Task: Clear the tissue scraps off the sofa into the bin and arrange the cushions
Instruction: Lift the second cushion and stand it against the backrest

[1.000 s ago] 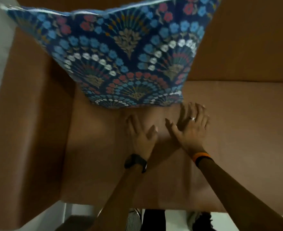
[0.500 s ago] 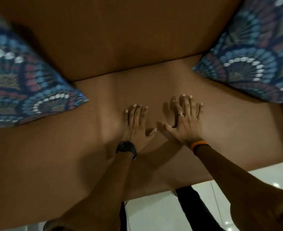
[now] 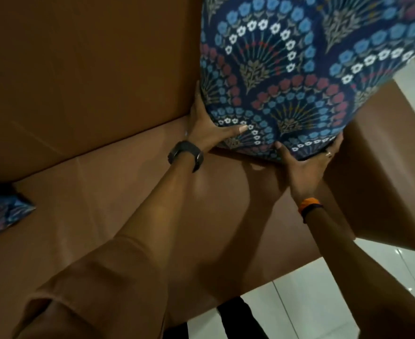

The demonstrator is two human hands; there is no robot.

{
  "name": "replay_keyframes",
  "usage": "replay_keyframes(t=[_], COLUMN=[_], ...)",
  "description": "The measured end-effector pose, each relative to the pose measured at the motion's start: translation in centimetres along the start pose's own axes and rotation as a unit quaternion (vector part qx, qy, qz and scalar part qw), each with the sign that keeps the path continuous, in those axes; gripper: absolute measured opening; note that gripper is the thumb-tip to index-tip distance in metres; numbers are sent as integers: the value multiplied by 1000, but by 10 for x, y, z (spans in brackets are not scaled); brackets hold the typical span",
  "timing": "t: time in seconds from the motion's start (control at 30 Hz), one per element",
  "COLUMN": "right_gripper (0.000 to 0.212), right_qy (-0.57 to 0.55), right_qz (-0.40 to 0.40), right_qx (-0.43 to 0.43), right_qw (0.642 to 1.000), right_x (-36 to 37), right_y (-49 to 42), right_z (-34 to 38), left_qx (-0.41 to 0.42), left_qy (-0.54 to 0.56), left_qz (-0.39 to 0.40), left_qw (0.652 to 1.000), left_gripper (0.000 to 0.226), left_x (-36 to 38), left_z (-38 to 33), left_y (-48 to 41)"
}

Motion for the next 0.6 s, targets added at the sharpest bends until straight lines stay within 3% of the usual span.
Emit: replay_keyframes(t=[0.07,0.17,0.33,0.4,0.53,0.6], right_gripper=[122,101,88,83,82,78], right_qy=[-44,-55,-83,-83,-56,-60], right_qz=[112,211,309,352,455,461], right_qx=[37,-2,-80,-100,-67,-69], right_qw=[992,976,944,927,886,883], right_x=[5,14,61,88,140,149], right_y=[-19,-22,0,7,27,24], right_z=[0,22,86,101,104,102], left_qx=[-40,-48,8,2,-105,-91], left_qy=[26,23,38,46,44,68], left_qz=[20,2,-177,-212,-158,-163], left_qw=[999,999,983,976,981,980], left_gripper=[147,142,110,104,111,110], left_x=[-5,-29,-97,-120,-127,-127], left_z=[-1,-4,18,36,75,79], left_y=[-8,6,84,101,99,96])
Point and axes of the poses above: each hand's wrist, its own y-axis away from the middle knuckle, its own x-axis out of the palm, z = x × y, the point moved 7 cm from there along -y, towards the middle knuckle, and after that the axes turned 1 degree about x, right-handed, at the moved point
